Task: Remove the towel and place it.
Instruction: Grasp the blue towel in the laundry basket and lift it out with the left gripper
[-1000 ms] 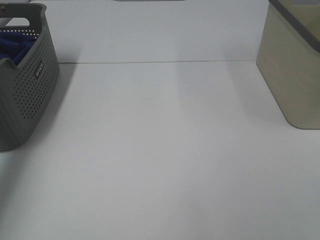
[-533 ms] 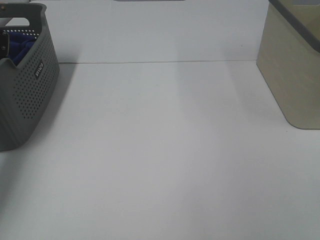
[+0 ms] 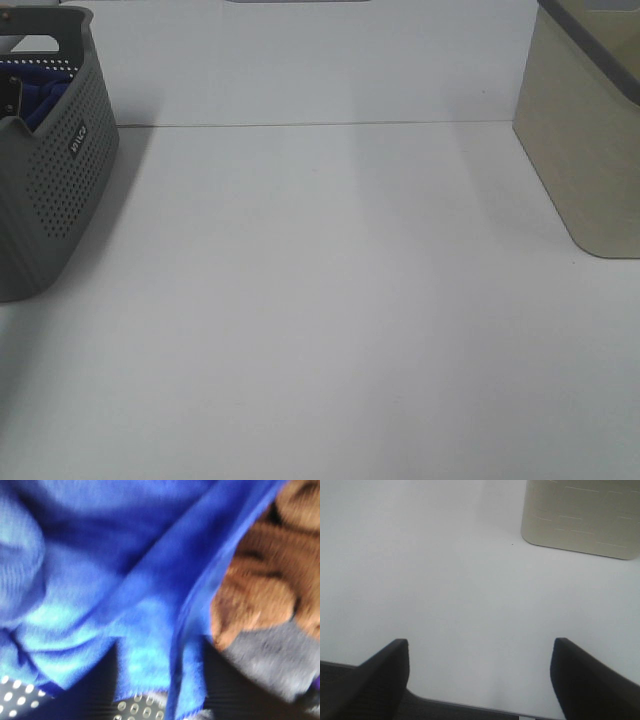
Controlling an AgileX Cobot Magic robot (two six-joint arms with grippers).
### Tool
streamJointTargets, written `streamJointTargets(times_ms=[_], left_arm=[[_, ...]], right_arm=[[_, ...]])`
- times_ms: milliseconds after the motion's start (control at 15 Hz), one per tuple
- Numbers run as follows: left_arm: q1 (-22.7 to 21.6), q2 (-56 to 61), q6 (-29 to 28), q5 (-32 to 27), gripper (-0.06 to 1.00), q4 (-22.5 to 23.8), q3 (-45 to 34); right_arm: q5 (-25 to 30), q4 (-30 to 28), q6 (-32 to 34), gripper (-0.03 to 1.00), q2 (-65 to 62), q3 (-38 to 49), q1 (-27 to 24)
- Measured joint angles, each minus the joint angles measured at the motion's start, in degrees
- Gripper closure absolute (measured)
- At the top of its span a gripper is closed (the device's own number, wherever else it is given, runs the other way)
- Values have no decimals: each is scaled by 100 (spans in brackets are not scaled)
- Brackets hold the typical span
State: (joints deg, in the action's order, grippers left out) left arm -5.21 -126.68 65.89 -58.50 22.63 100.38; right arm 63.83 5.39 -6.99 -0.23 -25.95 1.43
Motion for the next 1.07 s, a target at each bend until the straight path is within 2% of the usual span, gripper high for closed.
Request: streamJointTargets(times_ms=[133, 200, 733, 1067], left_arm=[[0, 0, 0, -29, 84, 34, 0], [0, 0, 0, -40, 88, 40, 0], [0, 132, -275, -40, 94, 143, 0], [0, 1306, -590, -172, 94, 120, 17]], right_arm=[[0, 0, 0, 20, 0, 0, 0], [0, 0, 0, 20, 0, 0, 0], [0, 0, 0, 20, 0, 0, 0], [0, 0, 0, 20, 0, 0, 0]])
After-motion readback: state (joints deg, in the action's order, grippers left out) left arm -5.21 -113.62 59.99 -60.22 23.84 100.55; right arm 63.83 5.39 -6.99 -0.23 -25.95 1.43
